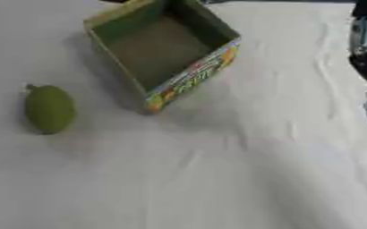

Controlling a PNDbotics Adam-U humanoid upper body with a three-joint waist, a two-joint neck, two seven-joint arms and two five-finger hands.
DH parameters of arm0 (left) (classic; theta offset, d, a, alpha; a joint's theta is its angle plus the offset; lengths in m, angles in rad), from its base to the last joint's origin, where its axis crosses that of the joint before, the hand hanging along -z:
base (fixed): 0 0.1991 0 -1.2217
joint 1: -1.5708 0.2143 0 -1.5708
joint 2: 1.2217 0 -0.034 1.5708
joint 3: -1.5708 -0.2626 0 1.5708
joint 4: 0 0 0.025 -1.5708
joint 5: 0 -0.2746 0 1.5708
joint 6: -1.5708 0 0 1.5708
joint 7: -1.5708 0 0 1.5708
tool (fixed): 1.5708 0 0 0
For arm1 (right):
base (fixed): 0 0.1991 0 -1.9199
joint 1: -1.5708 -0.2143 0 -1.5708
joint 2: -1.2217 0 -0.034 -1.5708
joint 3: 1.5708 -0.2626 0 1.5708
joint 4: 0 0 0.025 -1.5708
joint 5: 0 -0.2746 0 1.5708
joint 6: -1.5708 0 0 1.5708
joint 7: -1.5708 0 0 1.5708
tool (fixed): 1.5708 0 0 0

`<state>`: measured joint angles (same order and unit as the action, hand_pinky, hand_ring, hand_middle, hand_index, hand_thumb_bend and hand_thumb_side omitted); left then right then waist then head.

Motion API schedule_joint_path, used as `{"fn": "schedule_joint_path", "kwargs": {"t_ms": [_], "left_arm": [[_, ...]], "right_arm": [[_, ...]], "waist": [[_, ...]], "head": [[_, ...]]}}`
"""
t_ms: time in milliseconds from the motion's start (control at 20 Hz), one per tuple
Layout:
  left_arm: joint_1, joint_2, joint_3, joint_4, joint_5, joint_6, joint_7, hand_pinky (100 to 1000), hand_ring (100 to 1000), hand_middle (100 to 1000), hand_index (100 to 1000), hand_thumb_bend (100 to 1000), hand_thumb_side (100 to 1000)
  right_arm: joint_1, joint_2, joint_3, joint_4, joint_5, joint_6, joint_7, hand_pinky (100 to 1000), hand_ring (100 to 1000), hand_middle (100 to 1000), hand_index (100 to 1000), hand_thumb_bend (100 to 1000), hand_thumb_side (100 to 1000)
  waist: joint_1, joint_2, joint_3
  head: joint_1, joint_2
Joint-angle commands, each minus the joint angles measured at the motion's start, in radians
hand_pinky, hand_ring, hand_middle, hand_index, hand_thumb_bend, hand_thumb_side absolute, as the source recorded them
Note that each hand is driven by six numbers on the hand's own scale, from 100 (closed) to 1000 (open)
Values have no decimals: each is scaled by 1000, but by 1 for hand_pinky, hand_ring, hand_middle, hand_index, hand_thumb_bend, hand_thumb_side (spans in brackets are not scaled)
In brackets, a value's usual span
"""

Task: Pick up objects on the table and place them in the box.

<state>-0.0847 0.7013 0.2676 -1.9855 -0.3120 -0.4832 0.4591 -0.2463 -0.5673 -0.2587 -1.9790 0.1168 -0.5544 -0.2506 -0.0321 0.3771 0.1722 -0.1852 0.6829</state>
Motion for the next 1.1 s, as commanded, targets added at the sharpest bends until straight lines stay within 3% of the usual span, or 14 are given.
{"fn": "schedule_joint_path", "kwargs": {"t_ms": [50,400,600,850,900,1050,1100], "left_arm": [[1,27,16,-15,-9,1,7,654,622,632,819,100,279],[-2,71,6,2,-41,22,-3,663,629,638,825,100,238],[-33,152,-8,81,-92,52,-49,713,690,690,859,100,199],[-84,229,-45,203,-156,4,-124,741,714,710,874,100,215],[-91,239,-53,226,-162,-10,-138,779,742,727,883,100,232],[-126,296,-110,293,-200,-53,-183,805,760,737,890,100,247],[-141,315,-131,314,-214,-68,-198,831,785,765,900,100,319]], "right_arm": [[-6,-31,-13,-21,4,-2,-3,874,762,718,827,100,474],[-2,-35,-13,-21,7,-4,-4,874,762,718,826,100,471],[1,-39,-12,-21,8,-5,-5,873,762,718,827,100,470],[2,-41,-11,-21,8,-7,-5,872,762,718,827,100,470],[0,-42,-10,-21,8,-8,-5,872,762,718,826,100,470],[-5,-42,-5,-21,4,-9,-2,872,762,718,826,100,470],[-6,-42,-4,-21,3,-9,-1,871,762,718,826,100,470]], "waist": [[3,-18,1],[3,-21,2],[4,-24,1],[3,-26,-1],[5,-26,-5],[4,-26,-11],[3,-26,-13]], "head": [[4,-11],[5,-10],[12,-10],[18,-8],[23,-11],[31,-12],[35,-11]]}}
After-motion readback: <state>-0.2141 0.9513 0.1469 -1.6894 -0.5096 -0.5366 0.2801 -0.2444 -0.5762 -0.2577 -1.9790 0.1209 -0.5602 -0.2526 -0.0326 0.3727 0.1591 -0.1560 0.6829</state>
